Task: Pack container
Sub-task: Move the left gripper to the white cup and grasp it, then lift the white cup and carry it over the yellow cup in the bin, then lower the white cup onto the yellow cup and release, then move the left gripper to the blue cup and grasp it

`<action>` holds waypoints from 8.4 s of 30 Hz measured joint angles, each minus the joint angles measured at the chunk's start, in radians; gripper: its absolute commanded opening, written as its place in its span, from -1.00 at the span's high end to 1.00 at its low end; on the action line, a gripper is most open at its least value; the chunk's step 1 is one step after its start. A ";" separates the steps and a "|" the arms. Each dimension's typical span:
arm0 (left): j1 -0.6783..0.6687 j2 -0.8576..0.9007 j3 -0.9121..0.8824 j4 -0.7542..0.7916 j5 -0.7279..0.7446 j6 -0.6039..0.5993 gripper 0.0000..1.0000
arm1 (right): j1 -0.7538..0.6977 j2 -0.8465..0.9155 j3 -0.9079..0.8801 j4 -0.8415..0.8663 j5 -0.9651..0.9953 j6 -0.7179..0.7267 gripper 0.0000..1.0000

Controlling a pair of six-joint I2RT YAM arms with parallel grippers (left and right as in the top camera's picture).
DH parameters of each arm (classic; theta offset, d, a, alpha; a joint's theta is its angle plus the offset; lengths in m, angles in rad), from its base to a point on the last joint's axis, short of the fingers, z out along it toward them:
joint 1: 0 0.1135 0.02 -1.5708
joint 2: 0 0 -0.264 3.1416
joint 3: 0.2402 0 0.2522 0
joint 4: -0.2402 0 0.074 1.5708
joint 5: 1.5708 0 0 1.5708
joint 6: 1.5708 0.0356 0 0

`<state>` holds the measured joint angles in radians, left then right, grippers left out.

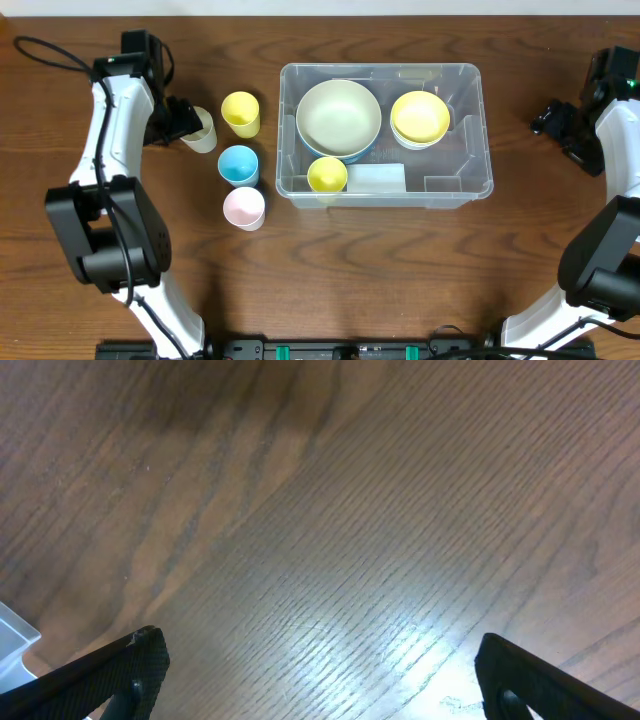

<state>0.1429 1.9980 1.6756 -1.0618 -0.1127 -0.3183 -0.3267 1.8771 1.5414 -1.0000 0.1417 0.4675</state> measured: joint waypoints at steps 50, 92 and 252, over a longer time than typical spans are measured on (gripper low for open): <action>0.014 0.145 -0.001 0.047 0.082 -0.018 0.56 | 0.000 0.000 0.000 0.000 0.000 0.000 -0.98; -0.336 -0.605 0.010 0.034 0.303 0.164 0.89 | 0.000 0.000 0.000 0.000 0.000 0.000 -0.98; -0.143 -0.257 -0.447 0.237 0.167 0.052 -0.24 | 0.000 0.000 0.000 0.000 0.000 0.000 -0.98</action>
<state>-0.0002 1.7412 1.2282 -0.8253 0.0547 -0.2661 -0.3267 1.8771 1.5414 -1.0000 0.1417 0.4679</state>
